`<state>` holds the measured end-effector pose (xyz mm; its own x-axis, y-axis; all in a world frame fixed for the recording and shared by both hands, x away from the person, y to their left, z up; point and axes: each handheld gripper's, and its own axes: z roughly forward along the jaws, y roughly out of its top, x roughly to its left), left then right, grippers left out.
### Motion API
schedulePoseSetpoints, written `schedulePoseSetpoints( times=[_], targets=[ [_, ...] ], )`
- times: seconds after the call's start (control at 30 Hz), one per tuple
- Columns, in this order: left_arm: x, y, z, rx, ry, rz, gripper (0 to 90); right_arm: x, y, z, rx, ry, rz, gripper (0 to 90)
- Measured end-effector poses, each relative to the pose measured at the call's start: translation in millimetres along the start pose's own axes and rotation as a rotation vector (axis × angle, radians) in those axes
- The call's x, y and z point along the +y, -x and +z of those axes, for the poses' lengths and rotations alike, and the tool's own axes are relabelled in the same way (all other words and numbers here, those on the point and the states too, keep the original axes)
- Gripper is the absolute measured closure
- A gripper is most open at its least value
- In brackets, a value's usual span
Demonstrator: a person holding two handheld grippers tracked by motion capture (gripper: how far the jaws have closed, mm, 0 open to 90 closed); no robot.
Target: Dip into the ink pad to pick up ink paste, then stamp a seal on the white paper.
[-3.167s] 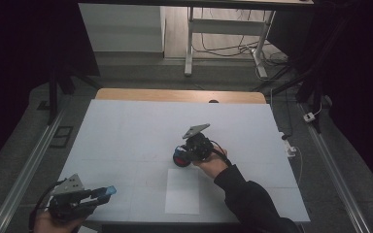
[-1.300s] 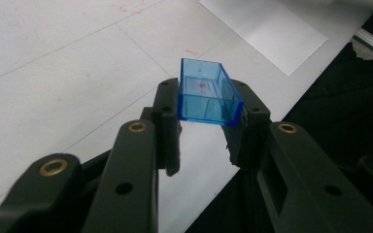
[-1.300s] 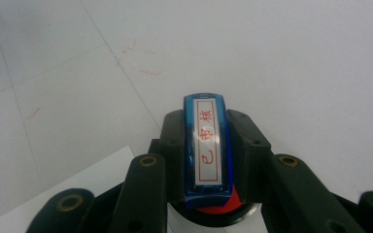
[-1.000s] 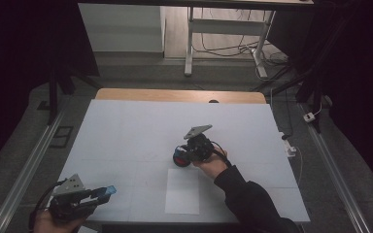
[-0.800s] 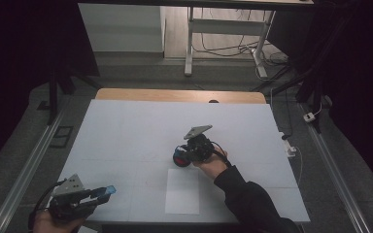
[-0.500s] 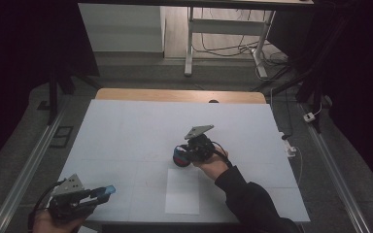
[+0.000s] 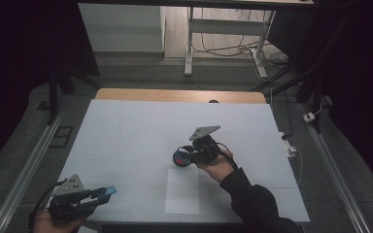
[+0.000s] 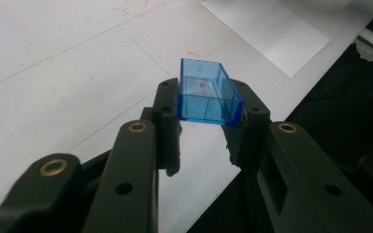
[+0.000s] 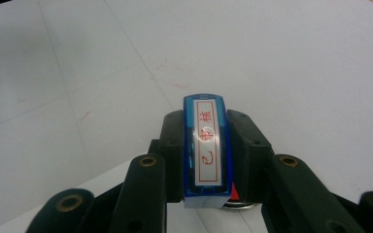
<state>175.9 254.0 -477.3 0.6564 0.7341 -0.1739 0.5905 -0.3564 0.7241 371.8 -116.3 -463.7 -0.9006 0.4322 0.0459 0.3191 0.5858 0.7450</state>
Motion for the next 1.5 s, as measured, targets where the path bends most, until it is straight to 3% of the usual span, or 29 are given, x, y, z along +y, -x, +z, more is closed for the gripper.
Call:
schedulePoseSetpoints(
  times=[0.77, 1.5],
  targets=[
    [-0.3, -1.6, -0.7, -0.017, 0.005, -0.011, 68.7, -9.8, -24.0, -30.6, 0.054, 0.026, -0.023, 69.9],
    [-0.2, -1.5, -0.7, -0.018, 0.005, -0.008, 68.7, -20.7, -43.5, -39.0, 0.073, 0.001, -0.053, 69.9]
  ],
)
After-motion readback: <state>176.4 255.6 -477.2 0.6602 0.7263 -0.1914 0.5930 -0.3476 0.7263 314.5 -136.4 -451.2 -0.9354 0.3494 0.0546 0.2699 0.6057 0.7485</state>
